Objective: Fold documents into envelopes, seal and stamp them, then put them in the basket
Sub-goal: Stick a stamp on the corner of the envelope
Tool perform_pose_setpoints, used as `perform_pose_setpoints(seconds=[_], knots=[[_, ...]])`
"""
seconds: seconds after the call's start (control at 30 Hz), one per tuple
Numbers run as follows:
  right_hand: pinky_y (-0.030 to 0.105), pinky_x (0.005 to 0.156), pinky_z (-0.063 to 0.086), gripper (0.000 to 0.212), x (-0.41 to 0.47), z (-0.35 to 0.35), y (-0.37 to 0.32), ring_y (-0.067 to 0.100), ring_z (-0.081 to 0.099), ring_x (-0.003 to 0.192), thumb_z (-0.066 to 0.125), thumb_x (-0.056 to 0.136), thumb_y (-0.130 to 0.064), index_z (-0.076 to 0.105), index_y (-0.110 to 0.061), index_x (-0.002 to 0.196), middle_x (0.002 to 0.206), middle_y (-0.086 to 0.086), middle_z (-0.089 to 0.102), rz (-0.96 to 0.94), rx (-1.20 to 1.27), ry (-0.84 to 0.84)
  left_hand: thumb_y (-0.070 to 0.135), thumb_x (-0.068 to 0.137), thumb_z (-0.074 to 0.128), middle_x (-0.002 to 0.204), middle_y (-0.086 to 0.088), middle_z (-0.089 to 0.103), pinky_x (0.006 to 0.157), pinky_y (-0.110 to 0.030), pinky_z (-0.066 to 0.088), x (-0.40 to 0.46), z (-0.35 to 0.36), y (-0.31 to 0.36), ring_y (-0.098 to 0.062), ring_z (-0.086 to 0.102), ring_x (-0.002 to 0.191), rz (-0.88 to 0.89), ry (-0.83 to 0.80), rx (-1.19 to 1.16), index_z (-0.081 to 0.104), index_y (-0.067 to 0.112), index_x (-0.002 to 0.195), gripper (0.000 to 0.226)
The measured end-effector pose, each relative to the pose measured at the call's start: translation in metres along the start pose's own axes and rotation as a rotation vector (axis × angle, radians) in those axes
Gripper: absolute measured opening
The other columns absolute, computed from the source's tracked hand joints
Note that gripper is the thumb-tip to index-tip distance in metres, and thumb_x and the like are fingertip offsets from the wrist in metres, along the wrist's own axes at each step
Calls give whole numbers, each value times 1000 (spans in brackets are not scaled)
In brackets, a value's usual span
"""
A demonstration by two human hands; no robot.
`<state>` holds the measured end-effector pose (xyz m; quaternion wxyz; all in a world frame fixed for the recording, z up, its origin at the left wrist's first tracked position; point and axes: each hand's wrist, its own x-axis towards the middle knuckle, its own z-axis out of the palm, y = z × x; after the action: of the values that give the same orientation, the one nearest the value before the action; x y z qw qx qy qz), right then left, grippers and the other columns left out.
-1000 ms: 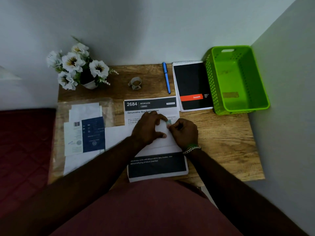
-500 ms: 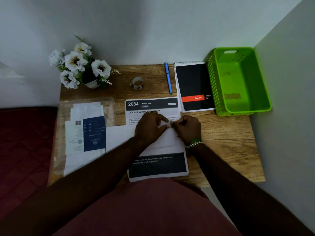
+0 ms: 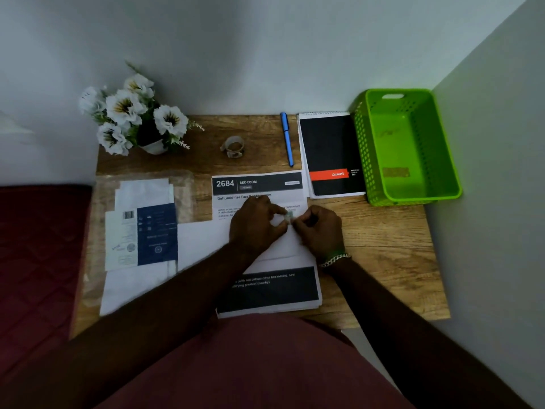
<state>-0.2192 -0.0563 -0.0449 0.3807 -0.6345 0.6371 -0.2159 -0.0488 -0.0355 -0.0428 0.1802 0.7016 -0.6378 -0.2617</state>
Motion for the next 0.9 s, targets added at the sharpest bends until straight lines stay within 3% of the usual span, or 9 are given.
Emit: perform_pose_setpoints(seconds=[0.13,0.3,0.5,0.63,0.77,0.9], knots=[[44,63,61,15,0,-4,4,15,67,59,81,79,-16,68,-13,72,66,-1,69,55,41,-10,47,79,77,92,9,58,73,-29,43,-2,0,-1,-15,53,100,20,15,3,77,33,107,32],[44,62,59,22,7,2,-4,14,64,54,81,80,-24,66,-15,67,59,-1,67,97,60,10,47,76,79,85,15,43,74,-27,41,-2,-3,1,-15,53,100,12,23,3,76,33,106,33],[46,62,60,20,4,-3,0,19,66,52,81,80,-17,65,-13,68,59,4,67,109,46,-80,47,75,80,88,13,50,79,-32,49,-4,-4,-1,-15,53,99,41,16,-5,74,33,106,35],[37,61,58,28,7,3,-9,17,63,52,82,79,-29,64,-13,65,59,3,65,144,41,-15,47,74,79,91,11,61,77,-36,52,-4,-2,-6,-12,55,92,34,41,-102,66,35,105,36],[26,59,49,30,10,10,-15,10,60,59,83,76,-32,60,-20,61,61,-4,63,140,-51,49,48,71,83,77,11,54,67,-35,50,0,-4,-7,-7,52,76,-18,-4,-147,45,39,111,56],[23,57,42,30,8,11,-19,8,57,60,80,79,-35,59,-23,61,61,-5,61,133,-118,32,47,72,83,77,10,53,64,-36,51,0,-3,-10,-5,52,72,23,7,-150,43,35,110,56]])
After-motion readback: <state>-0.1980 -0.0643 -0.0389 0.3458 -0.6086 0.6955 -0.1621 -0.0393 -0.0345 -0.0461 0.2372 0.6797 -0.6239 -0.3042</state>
